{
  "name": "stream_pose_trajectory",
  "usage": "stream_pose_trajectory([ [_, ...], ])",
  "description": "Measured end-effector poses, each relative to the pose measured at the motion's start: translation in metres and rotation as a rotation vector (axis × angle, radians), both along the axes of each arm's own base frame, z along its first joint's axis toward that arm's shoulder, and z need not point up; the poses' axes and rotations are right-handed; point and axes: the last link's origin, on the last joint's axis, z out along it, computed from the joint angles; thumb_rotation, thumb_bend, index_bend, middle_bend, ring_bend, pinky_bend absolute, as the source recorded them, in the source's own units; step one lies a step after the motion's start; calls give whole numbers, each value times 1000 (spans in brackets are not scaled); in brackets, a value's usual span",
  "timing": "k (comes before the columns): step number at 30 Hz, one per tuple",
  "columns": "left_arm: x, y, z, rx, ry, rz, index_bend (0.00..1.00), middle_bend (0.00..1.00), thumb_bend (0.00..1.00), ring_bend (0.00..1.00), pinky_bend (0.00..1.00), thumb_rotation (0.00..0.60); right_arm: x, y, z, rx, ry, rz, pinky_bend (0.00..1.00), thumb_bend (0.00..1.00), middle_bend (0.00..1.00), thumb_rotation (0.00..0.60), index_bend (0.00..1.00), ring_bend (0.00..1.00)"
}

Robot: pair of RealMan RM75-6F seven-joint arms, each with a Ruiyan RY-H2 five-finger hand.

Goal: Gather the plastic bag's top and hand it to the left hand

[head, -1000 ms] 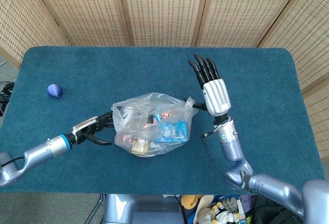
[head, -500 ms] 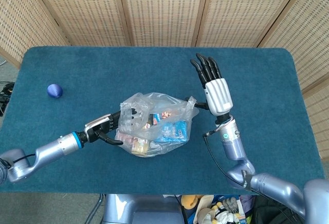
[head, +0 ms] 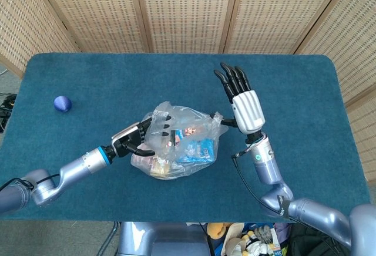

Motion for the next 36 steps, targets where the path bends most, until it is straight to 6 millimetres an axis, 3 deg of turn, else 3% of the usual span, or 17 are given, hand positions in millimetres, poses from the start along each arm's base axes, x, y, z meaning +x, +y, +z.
stream_pose_trajectory([
  [12, 21, 8, -21, -66, -51, 30, 223, 150, 186, 196, 173, 600, 0, 1, 5, 3, -12, 1, 0, 0, 0, 600, 2, 0],
  [22, 36, 7, -25, -81, -15, -56, 284, 145, 186, 158, 150, 597, 5, 2, 10, 12, -23, 21, 0, 0, 0, 600, 2, 0],
  [36, 59, 4, -14, -30, -79, -77, 260, 129, 184, 116, 122, 550, 21, 11, 19, 21, -23, 77, 0, 0, 0, 600, 2, 0],
])
